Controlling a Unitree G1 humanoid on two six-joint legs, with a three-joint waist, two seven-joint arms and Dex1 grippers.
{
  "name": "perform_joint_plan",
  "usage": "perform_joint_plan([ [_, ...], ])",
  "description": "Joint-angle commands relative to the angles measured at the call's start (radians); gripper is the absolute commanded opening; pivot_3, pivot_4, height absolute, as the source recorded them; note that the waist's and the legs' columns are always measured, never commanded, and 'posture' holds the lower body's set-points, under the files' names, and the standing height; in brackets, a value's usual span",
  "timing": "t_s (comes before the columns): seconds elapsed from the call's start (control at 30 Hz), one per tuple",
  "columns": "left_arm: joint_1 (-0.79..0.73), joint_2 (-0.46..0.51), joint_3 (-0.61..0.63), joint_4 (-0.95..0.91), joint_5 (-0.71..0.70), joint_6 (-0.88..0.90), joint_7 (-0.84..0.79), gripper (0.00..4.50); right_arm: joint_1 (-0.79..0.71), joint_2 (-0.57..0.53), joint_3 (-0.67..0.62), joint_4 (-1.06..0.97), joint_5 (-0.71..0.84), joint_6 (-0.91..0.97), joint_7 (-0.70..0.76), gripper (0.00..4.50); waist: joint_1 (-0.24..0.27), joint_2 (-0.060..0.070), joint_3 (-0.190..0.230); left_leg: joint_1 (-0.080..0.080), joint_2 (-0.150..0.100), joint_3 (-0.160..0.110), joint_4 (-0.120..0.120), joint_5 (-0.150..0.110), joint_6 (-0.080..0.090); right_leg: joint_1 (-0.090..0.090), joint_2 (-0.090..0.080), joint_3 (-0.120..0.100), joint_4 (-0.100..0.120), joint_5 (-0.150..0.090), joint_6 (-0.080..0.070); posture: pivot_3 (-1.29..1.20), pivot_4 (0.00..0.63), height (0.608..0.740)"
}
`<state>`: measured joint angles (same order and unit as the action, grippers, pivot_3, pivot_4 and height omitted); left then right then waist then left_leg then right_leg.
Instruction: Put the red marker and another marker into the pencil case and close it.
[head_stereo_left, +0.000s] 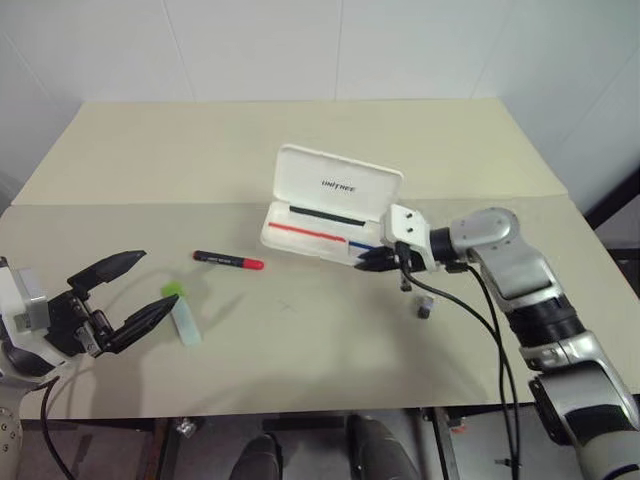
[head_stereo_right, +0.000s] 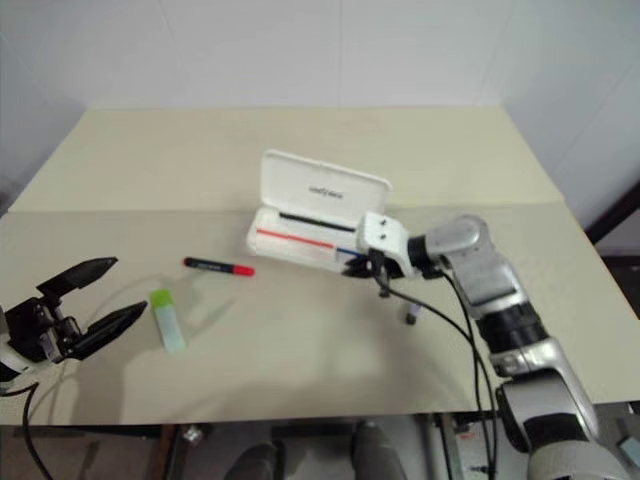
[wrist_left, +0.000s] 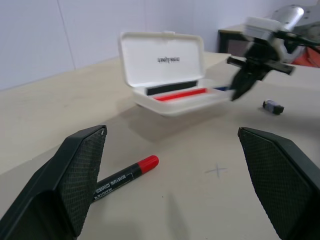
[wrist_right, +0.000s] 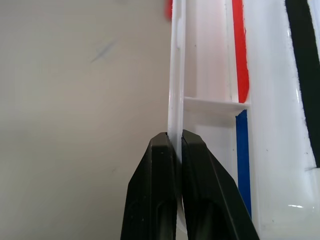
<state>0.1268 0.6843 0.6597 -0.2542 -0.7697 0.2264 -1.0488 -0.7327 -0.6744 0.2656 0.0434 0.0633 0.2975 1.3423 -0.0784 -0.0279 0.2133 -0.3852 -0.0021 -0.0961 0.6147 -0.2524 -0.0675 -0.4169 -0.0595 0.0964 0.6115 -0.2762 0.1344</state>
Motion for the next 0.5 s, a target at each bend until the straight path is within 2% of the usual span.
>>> perform_joint_plan([
  [0.03,-0.009,0.03,0.017,0.05,-0.022,-0.016,-0.061,4.5,0.044,-0.056,0.02,-0.104,-0.003,-0.046,0.038,0.63,-0.001,0.0,0.0,0.0,0.0,0.0,0.0,0.0,0.0,0.0,0.0,0.0,0.0,0.0,0.0,0.0,0.15,0.74],
  [0.23,-0.045,0.081,0.007,0.142,0.002,-0.027,-0.128,4.5,0.083,-0.073,0.098,-0.127,-0.079,-0.1,0.03,0.63,-0.003,-0.001,0.0,0.001,0.0,0.001,0.003,0.001,0.001,0.001,0.0,0.001,0.0,-0.002,-0.004,0.0,0.15,0.74],
  [0.5,-0.055,0.083,-0.005,0.136,0.003,-0.029,-0.123,4.5,0.125,-0.049,0.142,-0.164,-0.128,-0.067,-0.022,0.63,-0.002,-0.001,0.0,0.0,0.0,0.0,0.003,0.0,0.0,0.001,-0.001,0.001,0.0,0.0,-0.001,0.0,0.15,0.74],
])
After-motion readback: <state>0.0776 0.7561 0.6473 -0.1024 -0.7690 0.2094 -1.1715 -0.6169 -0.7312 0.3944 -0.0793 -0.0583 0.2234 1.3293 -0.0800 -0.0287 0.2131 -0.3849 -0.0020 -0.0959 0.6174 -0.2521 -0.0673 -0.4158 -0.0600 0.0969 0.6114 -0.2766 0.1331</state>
